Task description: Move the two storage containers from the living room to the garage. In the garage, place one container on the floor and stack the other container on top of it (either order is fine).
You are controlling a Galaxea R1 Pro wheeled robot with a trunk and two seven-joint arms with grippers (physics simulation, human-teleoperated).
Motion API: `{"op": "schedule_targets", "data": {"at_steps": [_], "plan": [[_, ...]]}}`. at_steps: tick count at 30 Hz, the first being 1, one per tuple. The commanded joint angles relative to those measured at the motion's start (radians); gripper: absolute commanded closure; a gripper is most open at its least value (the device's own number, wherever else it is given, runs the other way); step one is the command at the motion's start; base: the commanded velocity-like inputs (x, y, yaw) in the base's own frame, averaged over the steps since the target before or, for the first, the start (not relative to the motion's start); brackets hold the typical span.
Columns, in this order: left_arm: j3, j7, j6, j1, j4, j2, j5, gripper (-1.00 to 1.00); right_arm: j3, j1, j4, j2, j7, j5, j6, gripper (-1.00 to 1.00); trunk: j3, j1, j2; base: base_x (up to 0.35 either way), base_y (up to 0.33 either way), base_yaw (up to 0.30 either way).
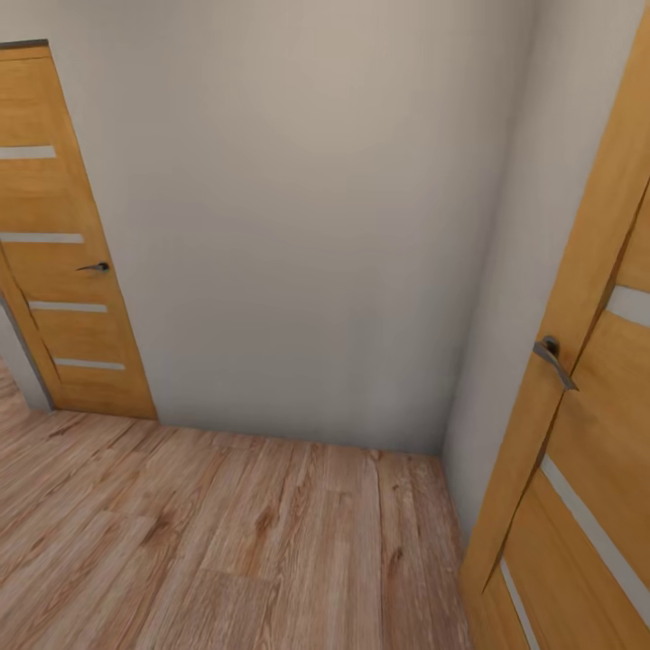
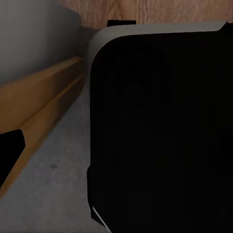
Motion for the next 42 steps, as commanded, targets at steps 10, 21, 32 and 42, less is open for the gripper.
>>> {"op": "schedule_targets", "data": {"at_steps": [10, 21, 32, 42], "plan": [[0.000, 0.000, -0.001, 0.000, -0.001, 0.000, 0.001, -1.00, 0.007, -0.001, 0.002, 0.002, 0.005, -0.011, -0.004, -1.00, -0.001, 0.000, 0.000, 0.245, 0.000, 0.000], [0.001, 0.000, -0.001, 0.000, -0.001, 0.000, 0.001, -1.00, 0.007, -0.001, 0.002, 0.002, 0.005, -0.011, -0.004, -1.00, -0.001, 0.000, 0.000, 0.314, 0.000, 0.000], [0.001, 0.000, -0.001, 0.000, -0.002, 0.000, 0.001, -1.00, 0.007, -0.001, 0.002, 0.002, 0.005, -0.011, -0.004, -1.00, -0.001, 0.000, 0.000, 0.291, 0.000, 0.000], [0.002, 0.000, -0.001, 0.000, -0.001, 0.000, 0.001, -1.00, 0.007, -0.001, 0.002, 0.002, 0.005, -0.011, -0.004, -1.00, -0.001, 0.000, 0.000, 0.275, 0.000, 0.000]]}}
